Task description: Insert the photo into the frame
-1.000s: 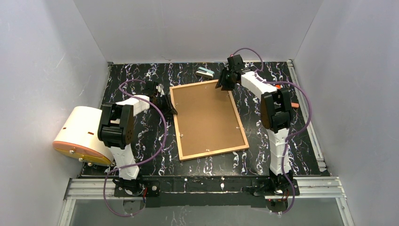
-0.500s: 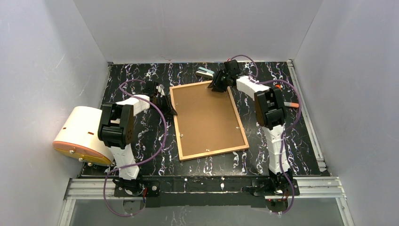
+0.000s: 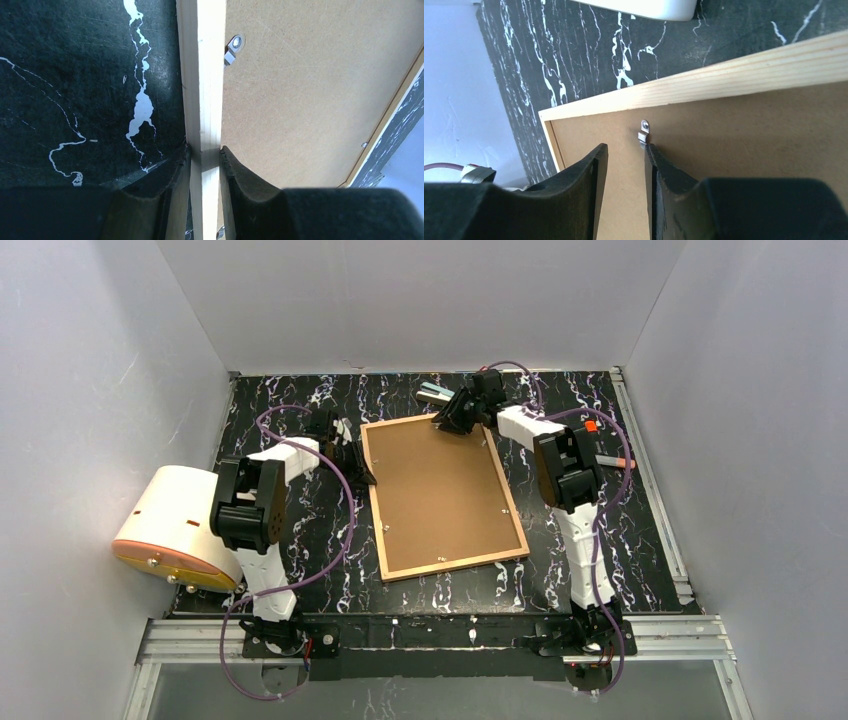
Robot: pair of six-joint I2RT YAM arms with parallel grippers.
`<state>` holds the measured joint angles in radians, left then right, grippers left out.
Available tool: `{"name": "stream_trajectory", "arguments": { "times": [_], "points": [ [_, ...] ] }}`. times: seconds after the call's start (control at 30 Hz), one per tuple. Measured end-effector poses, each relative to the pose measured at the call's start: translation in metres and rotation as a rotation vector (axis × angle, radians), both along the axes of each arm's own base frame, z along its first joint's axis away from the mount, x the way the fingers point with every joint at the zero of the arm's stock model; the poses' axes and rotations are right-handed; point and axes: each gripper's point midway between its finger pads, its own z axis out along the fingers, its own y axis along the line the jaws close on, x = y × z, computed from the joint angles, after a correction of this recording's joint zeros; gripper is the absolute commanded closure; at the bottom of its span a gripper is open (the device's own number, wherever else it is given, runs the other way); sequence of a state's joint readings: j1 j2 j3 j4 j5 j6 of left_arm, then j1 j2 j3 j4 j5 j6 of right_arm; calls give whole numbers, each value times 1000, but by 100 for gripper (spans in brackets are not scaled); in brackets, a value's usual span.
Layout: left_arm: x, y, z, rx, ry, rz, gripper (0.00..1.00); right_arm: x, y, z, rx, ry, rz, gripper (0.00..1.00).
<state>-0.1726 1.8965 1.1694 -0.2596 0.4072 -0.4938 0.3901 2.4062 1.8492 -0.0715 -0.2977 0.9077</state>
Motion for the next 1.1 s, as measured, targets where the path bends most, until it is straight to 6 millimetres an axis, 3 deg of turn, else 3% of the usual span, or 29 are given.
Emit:
{"name": "stream_trajectory", "arguments": {
  "times": [0.83, 1.1],
  "points": [
    [0, 0, -1, 13, -9, -45, 80, 20, 17, 0, 55, -76, -117, 59],
    [0, 0, 0, 14, -8, -44, 73, 17, 22, 5, 63, -112, -71, 51]
  ]
}}
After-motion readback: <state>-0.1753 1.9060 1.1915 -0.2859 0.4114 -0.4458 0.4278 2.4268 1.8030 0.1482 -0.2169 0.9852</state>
